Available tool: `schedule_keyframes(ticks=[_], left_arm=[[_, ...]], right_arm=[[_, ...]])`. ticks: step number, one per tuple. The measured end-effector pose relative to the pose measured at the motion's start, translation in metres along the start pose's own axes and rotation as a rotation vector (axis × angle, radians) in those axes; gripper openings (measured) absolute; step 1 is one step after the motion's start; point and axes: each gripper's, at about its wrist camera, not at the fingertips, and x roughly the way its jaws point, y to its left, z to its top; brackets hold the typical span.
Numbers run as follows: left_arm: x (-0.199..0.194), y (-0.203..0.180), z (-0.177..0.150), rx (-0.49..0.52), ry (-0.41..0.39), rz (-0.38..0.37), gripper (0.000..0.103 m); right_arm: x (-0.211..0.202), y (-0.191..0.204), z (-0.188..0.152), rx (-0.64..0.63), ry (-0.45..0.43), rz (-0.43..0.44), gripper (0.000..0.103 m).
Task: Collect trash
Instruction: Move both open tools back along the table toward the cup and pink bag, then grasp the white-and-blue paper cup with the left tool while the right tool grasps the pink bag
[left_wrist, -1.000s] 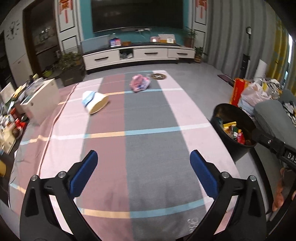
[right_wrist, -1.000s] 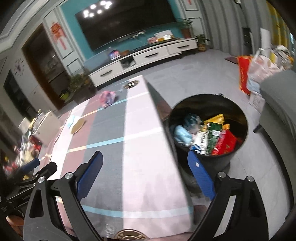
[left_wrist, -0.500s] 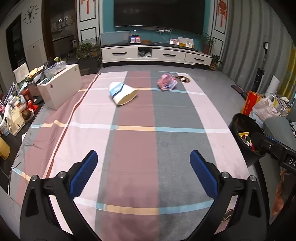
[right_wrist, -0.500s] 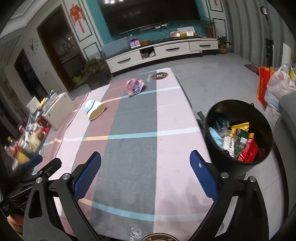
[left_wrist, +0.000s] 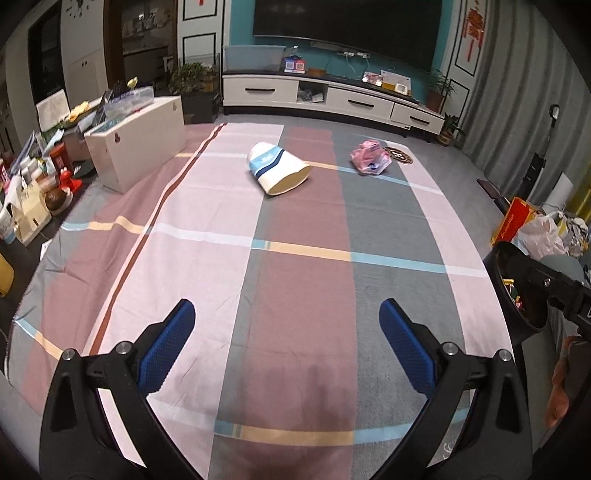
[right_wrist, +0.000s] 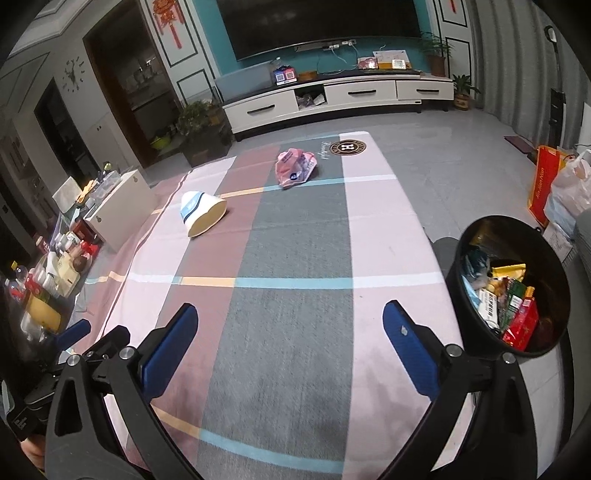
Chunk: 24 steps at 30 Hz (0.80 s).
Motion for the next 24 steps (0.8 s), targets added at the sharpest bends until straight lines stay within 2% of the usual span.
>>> schedule_keyframes(ticks=[6, 12, 20, 24], left_arm=[[0.023, 0.021, 0.006, -0.083, 0.037, -0.063, 0.100], [0.050, 0.042, 0.031, -0.160, 0.045, -0.103, 0.100], [0.113, 0.062, 0.088, -0.273, 0.070, -0.132, 0.099], [0.146, 0.061, 0.114, -0.261, 0.074, -0.111, 0.099]], right_arm=[[0.029, 0.007, 0.008, -0.025, 0.035, 0.005, 0.098], [0.060, 0.006, 0.025, -0.034, 0.045, 0.002, 0.098], [0.119, 0.001, 0.081, -0.043, 0.005, -0.014, 0.098], [0.160, 0.001, 0.114, -0.051, 0.020, -0.012, 0.098]])
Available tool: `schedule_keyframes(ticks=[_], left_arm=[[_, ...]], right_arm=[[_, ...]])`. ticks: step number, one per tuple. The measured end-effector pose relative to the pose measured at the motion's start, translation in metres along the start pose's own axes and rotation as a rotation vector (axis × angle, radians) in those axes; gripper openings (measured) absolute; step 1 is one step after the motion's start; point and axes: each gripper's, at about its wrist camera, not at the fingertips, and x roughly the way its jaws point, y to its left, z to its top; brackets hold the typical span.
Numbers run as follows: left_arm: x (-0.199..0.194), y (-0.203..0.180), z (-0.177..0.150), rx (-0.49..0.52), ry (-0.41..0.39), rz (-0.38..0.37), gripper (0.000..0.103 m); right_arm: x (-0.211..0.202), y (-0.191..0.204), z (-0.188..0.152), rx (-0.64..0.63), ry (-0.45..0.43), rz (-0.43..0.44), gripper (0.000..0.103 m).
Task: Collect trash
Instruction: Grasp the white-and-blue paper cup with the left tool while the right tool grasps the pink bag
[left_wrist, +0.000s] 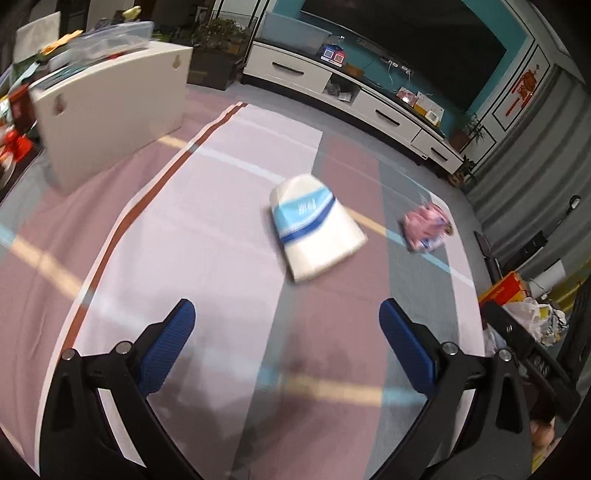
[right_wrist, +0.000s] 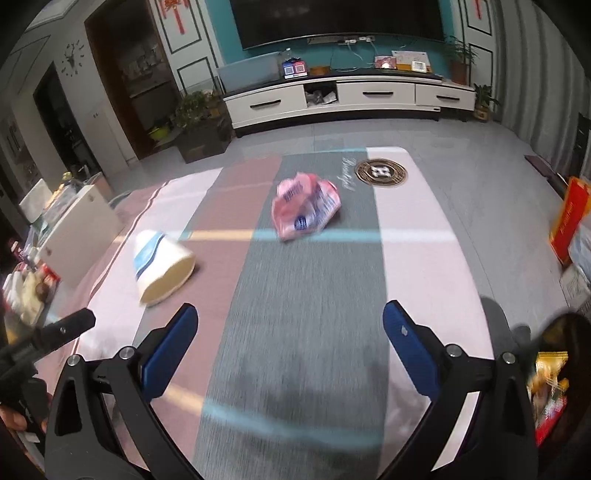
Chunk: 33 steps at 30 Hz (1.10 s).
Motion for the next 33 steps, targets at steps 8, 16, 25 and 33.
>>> schedule_keyframes(ticks=[8, 16, 25, 33], left_arm=[[0.047, -0.007, 0.037, -0.012, 0.005, 0.024, 0.099], [0.076, -0.021, 0.052, 0.039, 0.009, 0.073, 0.083], [0.085, -0.033, 0.050, 0.089, 0.006, 0.066, 0.053], [0.081, -0.036, 0.053, 0.092, -0.018, 0.061, 0.037]], right_arm=[[0.065, 0.003, 0.057, 0.050, -0.001, -0.044, 0.098], [0.101, 0.005, 0.079, 0.066, -0.011, -0.098, 0.090], [0.128, 0.007, 0.073, 0.021, 0.057, -0.136, 0.050], [0.129, 0.005, 0.072, 0.005, 0.048, -0.137, 0.042]])
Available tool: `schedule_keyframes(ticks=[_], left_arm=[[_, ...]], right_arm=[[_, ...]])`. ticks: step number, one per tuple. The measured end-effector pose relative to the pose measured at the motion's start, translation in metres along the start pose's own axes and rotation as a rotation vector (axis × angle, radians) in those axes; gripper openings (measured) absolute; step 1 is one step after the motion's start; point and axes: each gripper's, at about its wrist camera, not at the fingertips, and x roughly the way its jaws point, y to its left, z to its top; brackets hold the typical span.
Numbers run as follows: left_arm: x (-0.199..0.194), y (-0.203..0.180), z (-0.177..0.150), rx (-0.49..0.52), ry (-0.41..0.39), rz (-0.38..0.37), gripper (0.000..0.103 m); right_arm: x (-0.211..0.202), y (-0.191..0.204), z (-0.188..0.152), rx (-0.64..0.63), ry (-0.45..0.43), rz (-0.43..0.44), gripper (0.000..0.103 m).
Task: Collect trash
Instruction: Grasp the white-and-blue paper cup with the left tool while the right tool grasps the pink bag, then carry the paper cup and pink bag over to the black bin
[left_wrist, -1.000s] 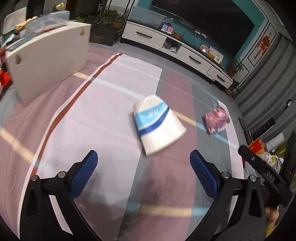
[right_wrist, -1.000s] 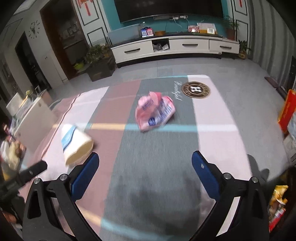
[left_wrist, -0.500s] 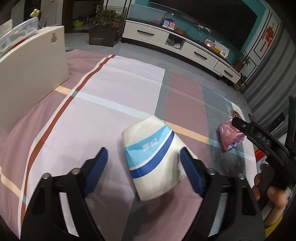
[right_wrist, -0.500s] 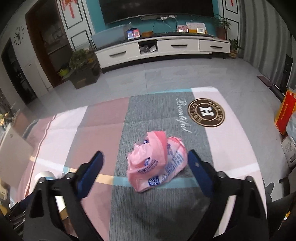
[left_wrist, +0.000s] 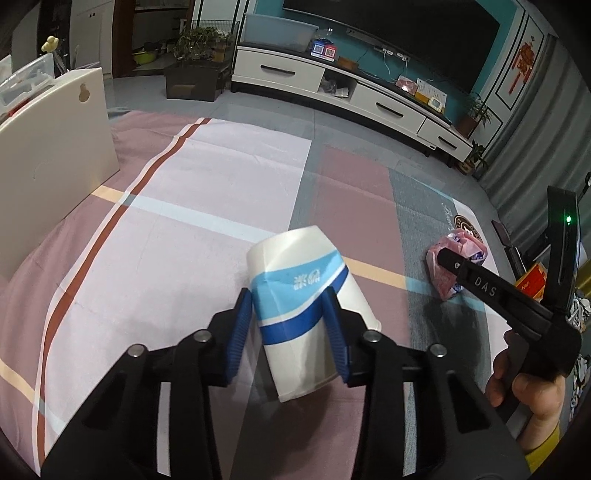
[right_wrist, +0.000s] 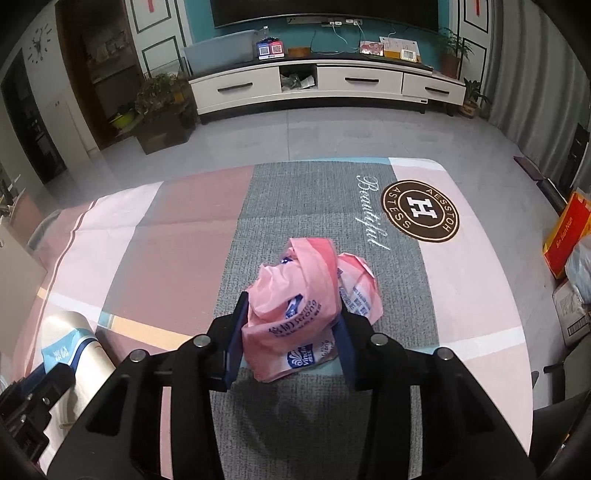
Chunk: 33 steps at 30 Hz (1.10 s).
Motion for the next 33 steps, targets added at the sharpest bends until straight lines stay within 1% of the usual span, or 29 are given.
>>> schedule_keyframes(ticks=[3, 5, 14, 19, 22, 33], left_arm=[[-0.004, 0.000, 0.001, -0.004, -0.017, -0.008, 0.032], [-0.008, -0.001, 0.003, -0.003, -0.029, -0.018, 0.030], [-0.021, -0.006, 0.001, 0.009, -0.052, -0.041, 0.027], [-0.029, -0.009, 0.000, 0.026, -0.062, -0.026, 0.026], [-0.037, -0.011, -0.002, 0.034, -0.075, -0.020, 0.026], [-0.078, -0.024, -0.016, 0.106, -0.136, 0.008, 0.026]], right_arm=[[0.000, 0.001, -0.001, -0.009, -0.009, -0.001, 0.041], [-0.001, 0.003, -0.002, -0.019, -0.013, -0.005, 0.039], [-0.008, 0.002, -0.007, -0.012, -0.025, 0.009, 0.036], [-0.018, 0.002, -0.010, -0.005, -0.032, 0.026, 0.036], [-0.029, 0.002, -0.014, -0.008, -0.046, 0.045, 0.036], [-0.086, 0.009, -0.046, -0.036, -0.088, 0.129, 0.035]])
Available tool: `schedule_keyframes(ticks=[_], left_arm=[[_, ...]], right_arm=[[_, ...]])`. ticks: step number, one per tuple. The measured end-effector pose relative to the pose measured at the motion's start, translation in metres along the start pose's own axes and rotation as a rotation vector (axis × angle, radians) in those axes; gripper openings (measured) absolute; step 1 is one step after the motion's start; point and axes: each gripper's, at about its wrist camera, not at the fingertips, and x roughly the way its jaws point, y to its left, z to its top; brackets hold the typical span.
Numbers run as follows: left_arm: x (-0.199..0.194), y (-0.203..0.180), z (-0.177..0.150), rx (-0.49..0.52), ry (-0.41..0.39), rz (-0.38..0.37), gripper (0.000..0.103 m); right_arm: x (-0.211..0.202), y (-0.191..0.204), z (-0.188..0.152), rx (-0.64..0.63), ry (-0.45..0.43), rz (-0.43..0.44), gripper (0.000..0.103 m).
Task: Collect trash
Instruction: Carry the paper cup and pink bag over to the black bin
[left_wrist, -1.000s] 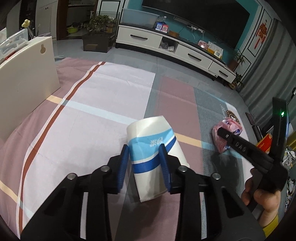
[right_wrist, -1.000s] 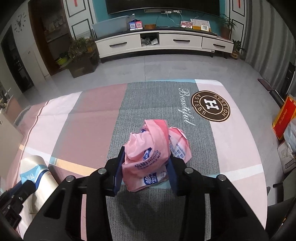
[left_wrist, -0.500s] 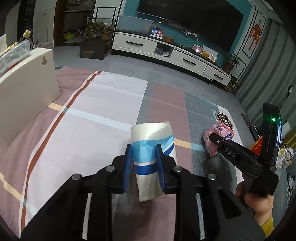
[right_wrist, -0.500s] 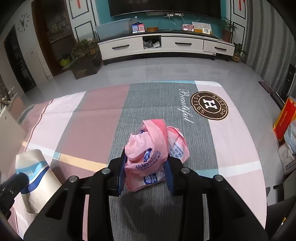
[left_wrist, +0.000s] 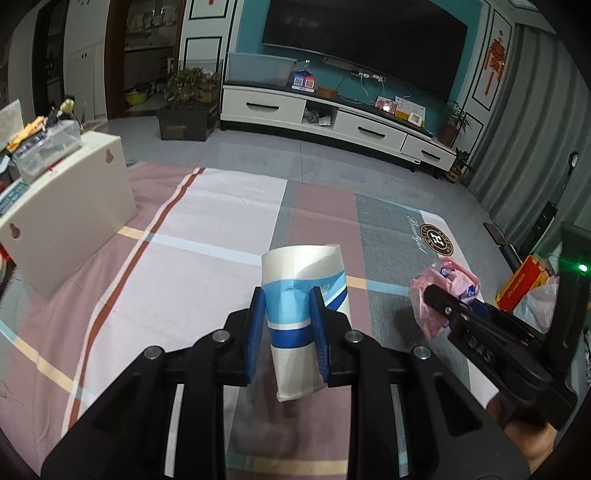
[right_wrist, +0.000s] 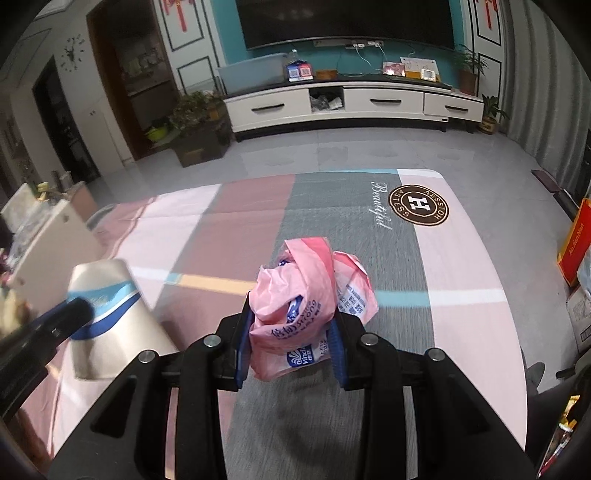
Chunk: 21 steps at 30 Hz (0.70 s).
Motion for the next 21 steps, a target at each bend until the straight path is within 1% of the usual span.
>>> schedule_keyframes(ticks=[8, 12, 17, 21], left_arm=[[-0.045, -0.005, -0.025, 0.040, -0.039, 0.022, 0.026], [-0.065, -0.007, -0.044, 0.061, -0.033, 0.038, 0.026], [-0.092, -0.007, -0.066, 0.086, -0.042, 0.055, 0.026], [-0.111, -0.005, -0.084, 0.073, -0.029, 0.050, 0.026]], right_arm=[[-0.056, 0.014, -0.038, -0.033, -0.012, 0.077, 0.035], [-0.083, 0.021, -0.060, -0.044, -0.014, 0.111, 0.035], [-0.115, 0.035, -0.089, -0.103, -0.033, 0.107, 0.035], [-0.136, 0.044, -0.116, -0.135, -0.037, 0.104, 0.035]])
